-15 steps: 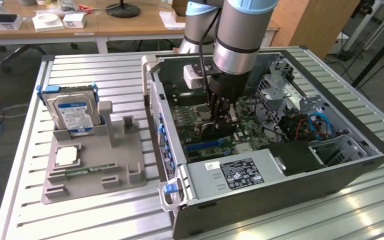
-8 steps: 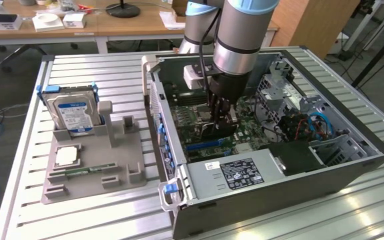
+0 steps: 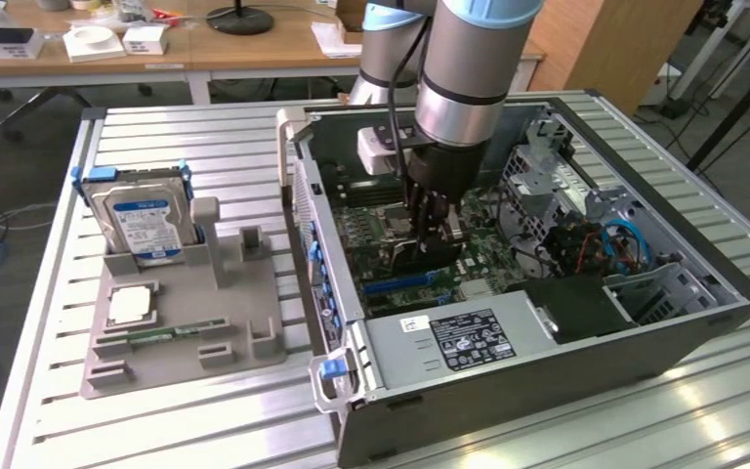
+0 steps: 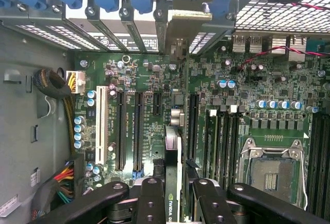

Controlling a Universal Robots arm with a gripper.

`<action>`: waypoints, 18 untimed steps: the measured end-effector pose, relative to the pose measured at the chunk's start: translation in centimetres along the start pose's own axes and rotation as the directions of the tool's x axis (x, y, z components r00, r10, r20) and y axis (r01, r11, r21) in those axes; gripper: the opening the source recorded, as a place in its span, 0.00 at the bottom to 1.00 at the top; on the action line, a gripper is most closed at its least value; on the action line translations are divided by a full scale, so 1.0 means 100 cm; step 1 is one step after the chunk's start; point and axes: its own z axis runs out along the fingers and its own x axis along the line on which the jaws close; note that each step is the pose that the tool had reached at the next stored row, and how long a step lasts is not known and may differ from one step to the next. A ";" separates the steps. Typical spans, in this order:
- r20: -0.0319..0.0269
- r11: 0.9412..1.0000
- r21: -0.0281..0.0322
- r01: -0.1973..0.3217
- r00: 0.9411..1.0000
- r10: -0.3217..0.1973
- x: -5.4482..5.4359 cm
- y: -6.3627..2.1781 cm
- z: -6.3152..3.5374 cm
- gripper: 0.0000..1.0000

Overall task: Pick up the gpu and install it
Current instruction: 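Insert the gpu into the slot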

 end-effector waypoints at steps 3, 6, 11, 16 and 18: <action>0.000 1.000 0.000 0.000 1.000 0.000 0.000 0.0011 0.0001 0.26; 0.000 1.000 0.000 0.000 1.000 0.000 0.000 0.0021 0.0001 0.26; 0.000 1.000 0.000 0.000 1.000 0.000 0.000 0.0025 0.0001 0.26; 0.000 1.000 0.000 0.002 1.000 -0.002 0.000 0.0034 0.0002 0.26; 0.000 1.000 0.001 0.004 1.000 -0.004 0.000 0.0035 0.0003 0.26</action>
